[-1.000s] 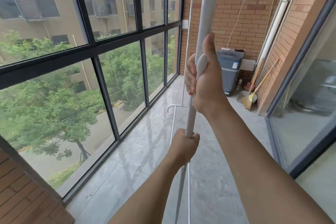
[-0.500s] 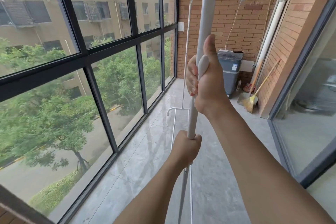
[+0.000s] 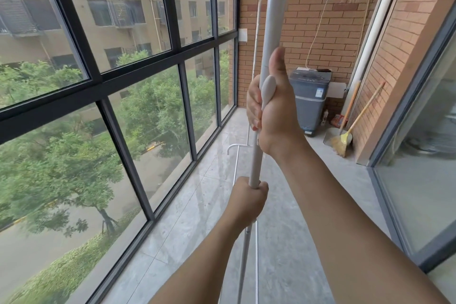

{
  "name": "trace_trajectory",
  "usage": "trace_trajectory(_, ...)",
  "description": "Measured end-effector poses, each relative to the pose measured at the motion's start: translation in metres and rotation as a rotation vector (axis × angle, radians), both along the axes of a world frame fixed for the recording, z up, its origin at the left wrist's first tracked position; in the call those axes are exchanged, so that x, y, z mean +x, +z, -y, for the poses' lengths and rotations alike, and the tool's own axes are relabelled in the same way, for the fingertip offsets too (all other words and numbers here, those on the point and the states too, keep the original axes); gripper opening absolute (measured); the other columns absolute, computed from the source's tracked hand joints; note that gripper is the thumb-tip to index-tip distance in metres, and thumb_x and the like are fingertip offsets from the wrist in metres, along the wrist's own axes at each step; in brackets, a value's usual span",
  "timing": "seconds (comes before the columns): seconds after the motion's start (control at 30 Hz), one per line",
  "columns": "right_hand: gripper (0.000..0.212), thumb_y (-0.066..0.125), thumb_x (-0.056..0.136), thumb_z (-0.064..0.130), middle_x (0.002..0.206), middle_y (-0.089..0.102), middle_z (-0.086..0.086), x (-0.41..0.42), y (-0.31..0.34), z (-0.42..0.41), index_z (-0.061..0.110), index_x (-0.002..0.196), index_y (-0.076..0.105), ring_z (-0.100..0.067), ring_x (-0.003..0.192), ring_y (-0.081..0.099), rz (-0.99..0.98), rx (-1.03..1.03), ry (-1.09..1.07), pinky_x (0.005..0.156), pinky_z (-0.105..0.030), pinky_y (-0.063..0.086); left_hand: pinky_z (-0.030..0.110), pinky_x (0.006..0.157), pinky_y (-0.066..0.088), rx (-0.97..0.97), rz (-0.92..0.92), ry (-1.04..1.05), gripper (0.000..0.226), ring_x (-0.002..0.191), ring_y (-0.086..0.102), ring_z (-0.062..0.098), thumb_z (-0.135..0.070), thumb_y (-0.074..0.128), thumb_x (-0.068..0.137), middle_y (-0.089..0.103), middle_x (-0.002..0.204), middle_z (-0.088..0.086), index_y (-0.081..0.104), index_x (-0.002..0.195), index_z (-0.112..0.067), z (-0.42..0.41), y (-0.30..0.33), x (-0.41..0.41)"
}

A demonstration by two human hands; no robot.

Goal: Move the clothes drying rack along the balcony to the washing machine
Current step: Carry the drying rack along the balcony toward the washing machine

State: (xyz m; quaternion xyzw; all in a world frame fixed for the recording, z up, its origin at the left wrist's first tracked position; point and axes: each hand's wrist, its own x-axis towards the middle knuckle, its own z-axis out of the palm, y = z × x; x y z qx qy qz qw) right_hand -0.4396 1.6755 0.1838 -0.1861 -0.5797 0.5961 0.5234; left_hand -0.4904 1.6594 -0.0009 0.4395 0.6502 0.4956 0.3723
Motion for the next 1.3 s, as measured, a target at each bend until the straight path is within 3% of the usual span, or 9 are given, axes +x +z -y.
trace_trajectory(0.5,0.063,0.034,0.082,0.072,0.043,0.020,0.000,-0.021,0.006,-0.137,0.017,0.052,0.026,-0.016,0.038,0.015,0.007,0.001,0.012,0.042,-0.036,0.010,0.021,0.039,0.030,0.000,-0.001,0.029,0.042,0.043,0.026,0.015,-0.021,0.047,0.077,0.025,0.042,-0.010,0.025,0.042,-0.024,-0.132,0.007,-0.017)
trace_trajectory(0.87,0.064,0.035,0.081,0.072,0.048,0.014,-0.004,-0.082,0.003,-0.218,0.014,0.065,0.012,-0.025,0.048,0.007,0.010,-0.015,0.021,0.045,-0.038,0.008,0.023,0.041,0.028,0.009,0.016,0.023,0.037,0.041,0.026,0.015,-0.021,0.049,0.074,0.027,0.042,-0.009,0.025,0.045,-0.024,-0.220,0.001,-0.075)
trace_trajectory(1.1,0.066,0.036,0.080,0.071,0.053,0.009,-0.009,-0.117,0.001,-0.260,0.012,0.066,0.011,-0.027,0.049,0.006,-0.010,-0.013,-0.007,0.048,-0.040,0.006,0.025,0.042,0.028,0.014,0.016,-0.009,0.043,0.039,0.025,0.013,-0.019,0.050,0.077,0.026,0.040,-0.011,0.026,0.042,-0.025,-0.266,-0.004,-0.115)
trace_trajectory(1.3,0.062,0.036,0.080,0.071,0.048,0.014,-0.003,-0.141,-0.001,-0.304,0.016,0.062,0.014,-0.022,0.044,0.008,-0.040,-0.036,-0.003,0.043,-0.036,0.008,0.024,0.041,0.026,0.015,-0.011,-0.002,0.041,0.038,0.025,0.013,-0.022,0.049,0.075,0.025,0.040,-0.012,0.027,0.040,-0.024,-0.307,-0.004,-0.143)
